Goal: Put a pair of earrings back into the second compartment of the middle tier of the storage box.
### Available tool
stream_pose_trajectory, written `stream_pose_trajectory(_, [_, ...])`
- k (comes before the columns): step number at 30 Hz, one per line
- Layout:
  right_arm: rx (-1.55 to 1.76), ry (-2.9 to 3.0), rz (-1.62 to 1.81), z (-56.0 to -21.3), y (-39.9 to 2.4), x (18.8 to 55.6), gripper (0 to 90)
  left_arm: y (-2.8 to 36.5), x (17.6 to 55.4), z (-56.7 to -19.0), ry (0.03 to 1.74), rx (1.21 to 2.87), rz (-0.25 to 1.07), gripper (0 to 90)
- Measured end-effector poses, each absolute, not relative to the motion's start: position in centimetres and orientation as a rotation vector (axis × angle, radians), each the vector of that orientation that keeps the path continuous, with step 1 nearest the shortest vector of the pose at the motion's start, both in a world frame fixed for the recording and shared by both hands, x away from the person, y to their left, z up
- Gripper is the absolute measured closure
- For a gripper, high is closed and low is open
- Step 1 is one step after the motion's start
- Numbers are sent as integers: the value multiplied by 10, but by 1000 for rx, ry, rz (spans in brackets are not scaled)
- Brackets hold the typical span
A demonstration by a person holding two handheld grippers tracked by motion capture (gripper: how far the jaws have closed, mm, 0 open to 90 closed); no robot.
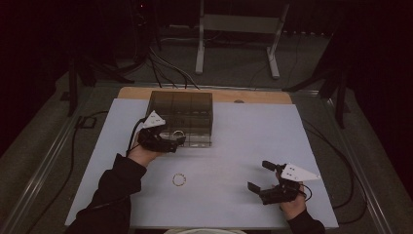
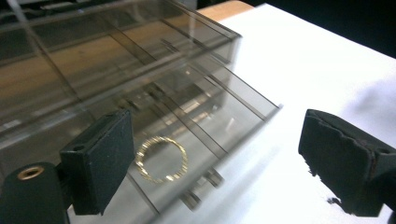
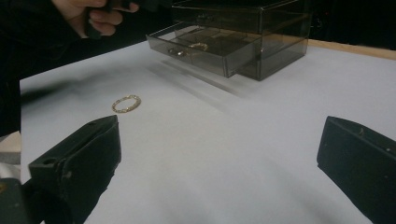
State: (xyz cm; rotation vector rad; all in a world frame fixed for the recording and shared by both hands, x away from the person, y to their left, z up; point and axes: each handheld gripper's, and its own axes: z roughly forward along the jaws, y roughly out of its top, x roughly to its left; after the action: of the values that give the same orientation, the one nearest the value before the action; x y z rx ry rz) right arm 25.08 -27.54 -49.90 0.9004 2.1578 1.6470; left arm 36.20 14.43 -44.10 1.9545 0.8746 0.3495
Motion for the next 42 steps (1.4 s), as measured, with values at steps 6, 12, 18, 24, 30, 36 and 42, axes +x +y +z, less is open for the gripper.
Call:
stream_pose_trajectory(6, [902,2158,1645,-499,-275,251,0,145,346,-441,840,1948,311,102])
stream_pose_trajectory(12, [906,2158,1644,-500,-275,251,0,145,322,-446,781,1953,245,133])
stream_pose_trajectory(18, [907,2158,1645,-500,-275,251,0,144,305,-459,746,1996,221,162])
stream_pose_trajectory(24, [912,2162,1643,-500,-275,252,0,143,295,-473,703,2046,184,170])
stream_pose_trajectory(30, [907,2165,1638,-500,-275,251,0,141,294,-484,699,2077,184,189])
stream_pose_trajectory(36, [903,2163,1640,-500,-275,251,0,141,300,-496,716,2110,168,237])
stream_pose_trajectory(42, [902,2163,1642,-500,-275,251,0,143,305,-506,677,2165,146,396])
